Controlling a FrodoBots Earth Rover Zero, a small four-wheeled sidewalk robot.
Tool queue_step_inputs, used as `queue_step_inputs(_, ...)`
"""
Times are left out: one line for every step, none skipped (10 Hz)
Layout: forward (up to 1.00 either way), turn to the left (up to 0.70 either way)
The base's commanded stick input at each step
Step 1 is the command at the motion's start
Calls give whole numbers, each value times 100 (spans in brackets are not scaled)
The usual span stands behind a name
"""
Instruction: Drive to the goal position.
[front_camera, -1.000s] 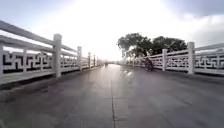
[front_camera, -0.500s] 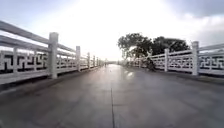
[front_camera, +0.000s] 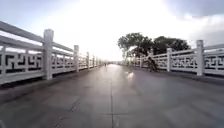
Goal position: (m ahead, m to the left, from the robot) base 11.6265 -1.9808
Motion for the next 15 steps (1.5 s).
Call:
queue_step_inputs(45, 0)
queue_step_inputs(45, 0)
queue_step_inputs(45, 0)
queue_step_inputs(45, 0)
queue_step_inputs(45, 0)
queue_step_inputs(45, 0)
queue_step_inputs(45, 0)
queue_step_inputs(45, 0)
queue_step_inputs(45, 0)
queue_step_inputs(45, 0)
queue_step_inputs(45, 0)
queue_step_inputs(45, 0)
queue_step_inputs(45, 0)
queue_step_inputs(45, 0)
queue_step_inputs(45, 0)
